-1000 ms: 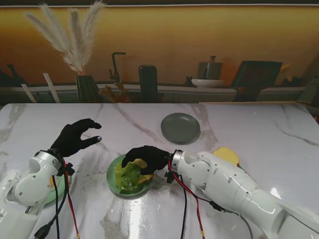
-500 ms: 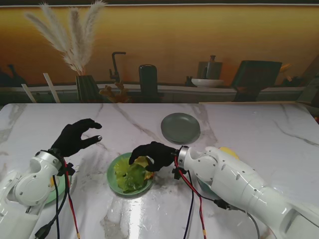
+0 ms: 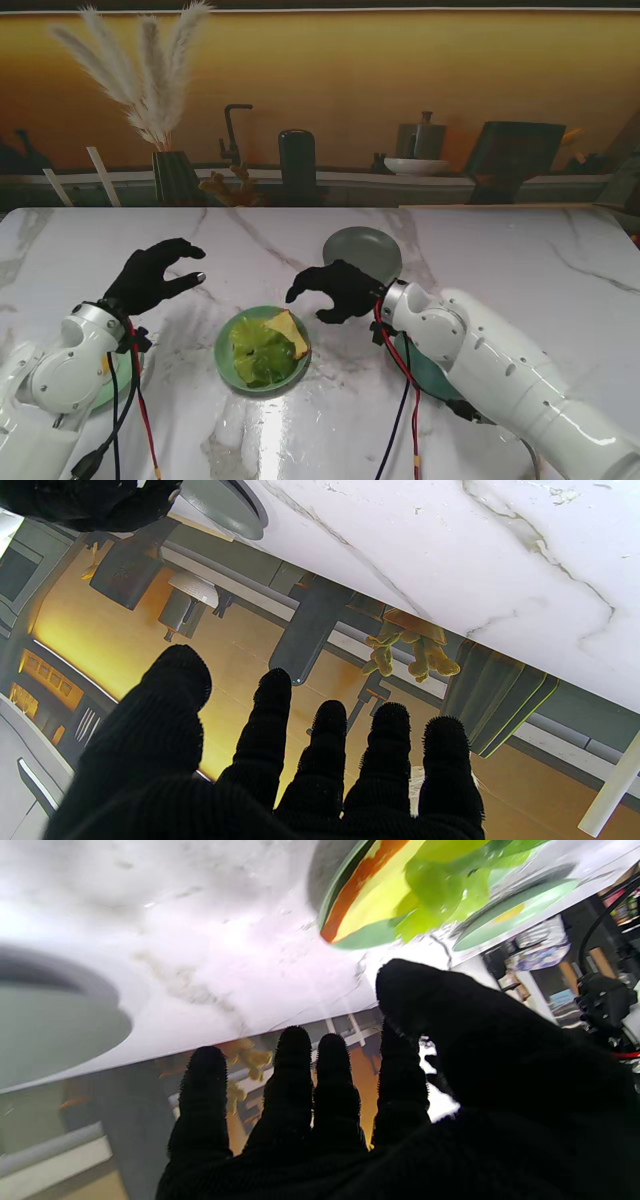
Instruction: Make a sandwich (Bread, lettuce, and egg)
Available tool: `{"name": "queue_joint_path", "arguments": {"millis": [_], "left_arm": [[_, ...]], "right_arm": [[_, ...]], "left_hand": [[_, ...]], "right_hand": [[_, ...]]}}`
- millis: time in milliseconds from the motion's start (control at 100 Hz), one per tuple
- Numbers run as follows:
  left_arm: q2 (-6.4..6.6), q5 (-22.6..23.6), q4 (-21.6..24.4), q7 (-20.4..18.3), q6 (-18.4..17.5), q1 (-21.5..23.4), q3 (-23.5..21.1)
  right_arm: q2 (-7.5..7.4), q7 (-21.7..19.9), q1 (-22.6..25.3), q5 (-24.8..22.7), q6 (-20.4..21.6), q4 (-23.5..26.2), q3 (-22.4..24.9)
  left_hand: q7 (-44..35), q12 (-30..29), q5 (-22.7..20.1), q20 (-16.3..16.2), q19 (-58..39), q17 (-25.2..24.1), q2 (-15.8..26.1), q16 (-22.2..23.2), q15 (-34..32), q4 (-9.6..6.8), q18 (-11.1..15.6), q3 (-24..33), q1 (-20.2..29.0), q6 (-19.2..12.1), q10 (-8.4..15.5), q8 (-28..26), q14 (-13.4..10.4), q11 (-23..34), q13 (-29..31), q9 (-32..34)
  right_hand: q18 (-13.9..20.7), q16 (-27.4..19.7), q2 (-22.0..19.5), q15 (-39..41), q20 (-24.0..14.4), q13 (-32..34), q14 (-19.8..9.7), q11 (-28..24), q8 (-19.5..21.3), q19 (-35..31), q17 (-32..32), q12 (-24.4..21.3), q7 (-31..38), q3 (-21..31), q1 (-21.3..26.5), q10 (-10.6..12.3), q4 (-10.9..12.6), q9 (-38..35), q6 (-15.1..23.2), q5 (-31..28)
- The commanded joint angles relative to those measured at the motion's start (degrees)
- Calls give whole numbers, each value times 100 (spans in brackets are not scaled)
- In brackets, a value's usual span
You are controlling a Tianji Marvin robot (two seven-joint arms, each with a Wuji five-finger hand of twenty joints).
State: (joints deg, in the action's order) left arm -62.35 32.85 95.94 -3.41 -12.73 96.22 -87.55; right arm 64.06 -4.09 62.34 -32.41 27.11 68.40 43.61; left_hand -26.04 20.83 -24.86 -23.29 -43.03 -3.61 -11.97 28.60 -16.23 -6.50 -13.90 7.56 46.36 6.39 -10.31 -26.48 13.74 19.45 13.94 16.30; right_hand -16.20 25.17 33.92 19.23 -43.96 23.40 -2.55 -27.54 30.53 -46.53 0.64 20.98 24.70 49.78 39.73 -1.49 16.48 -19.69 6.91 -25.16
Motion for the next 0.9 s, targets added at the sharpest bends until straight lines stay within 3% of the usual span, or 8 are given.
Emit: {"name": "queue_joint_path", "arguments": {"millis": [0, 100, 220, 470, 640, 890], "left_arm": [[-20, -43, -18, 15, 26, -9, 29], [-17, -83, -28, -13, 45, -15, 72], [-10, -108, -31, -57, 35, -15, 92], [18, -161, -102, -194, -50, -5, 135], [41, -135, -128, -273, -160, 33, 94], [182, 269, 59, -831, -358, 227, -316]], "right_arm": [[-72, 47, 185, 0, -47, 118, 136], [-159, 47, 506, -306, -167, 438, 560], [-222, 85, 941, -607, -352, 860, 1083], [-266, 223, 1921, -1073, -847, 1863, 2104], [-221, 462, 2550, -1192, -1378, 2397, 2592], [-173, 866, 3222, -1462, -1803, 2700, 3148]], "left_hand": [[30, -117, 3, -52, 3, -83, 118, 4, 62, 39, -44, -117, 97, 9, 11, -40, -89, -36, -183, -58], [27, -118, 17, -56, 1, -80, 90, 2, 64, 41, -59, -119, 96, 1, 3, -39, -83, -37, -173, -50], [41, -122, 51, -58, 0, -77, 57, -3, 71, 46, -66, -126, 80, -12, 4, -32, -81, -43, -168, -45], [80, -130, 161, -60, -1, -52, -30, -13, 79, 72, -57, -146, 29, -37, 11, -12, -73, -60, -130, -46], [138, -143, 232, -45, 8, 6, -108, -29, 93, 92, -40, -153, -2, -54, 29, 27, -47, -78, -97, -38], [622, -333, 365, 186, 204, 34, -475, -260, 305, 68, 64, -2, -76, 41, 51, 458, -2, -301, -148, -219]], "right_hand": [[-39, -50, -58, 45, 95, -44, 2, -25, -50, -46, -25, -32, -98, -283, -129, -42, -279, -31, -53, 61], [-45, -47, -128, 66, 123, -25, 35, -71, -47, -99, 19, -34, -119, -806, -177, -93, -799, -53, -106, 50], [-48, -84, -248, 27, 146, 1, 84, 48, -62, -128, 98, -116, -189, -1281, -246, -137, -1221, -53, -173, 56], [-36, -320, -498, -234, 280, 164, 298, 687, -256, -113, 334, -605, -508, -1497, -577, -355, -1441, -391, -405, -25], [-62, -609, -683, -556, 607, 337, 489, 1088, -358, 2, 411, -948, -637, -1483, -799, -508, -1575, -653, -478, -82], [-119, -641, -773, -644, 741, 280, 436, 1157, -379, 35, 279, -972, -682, -1504, -904, -462, -1649, -632, -494, -91]]}}
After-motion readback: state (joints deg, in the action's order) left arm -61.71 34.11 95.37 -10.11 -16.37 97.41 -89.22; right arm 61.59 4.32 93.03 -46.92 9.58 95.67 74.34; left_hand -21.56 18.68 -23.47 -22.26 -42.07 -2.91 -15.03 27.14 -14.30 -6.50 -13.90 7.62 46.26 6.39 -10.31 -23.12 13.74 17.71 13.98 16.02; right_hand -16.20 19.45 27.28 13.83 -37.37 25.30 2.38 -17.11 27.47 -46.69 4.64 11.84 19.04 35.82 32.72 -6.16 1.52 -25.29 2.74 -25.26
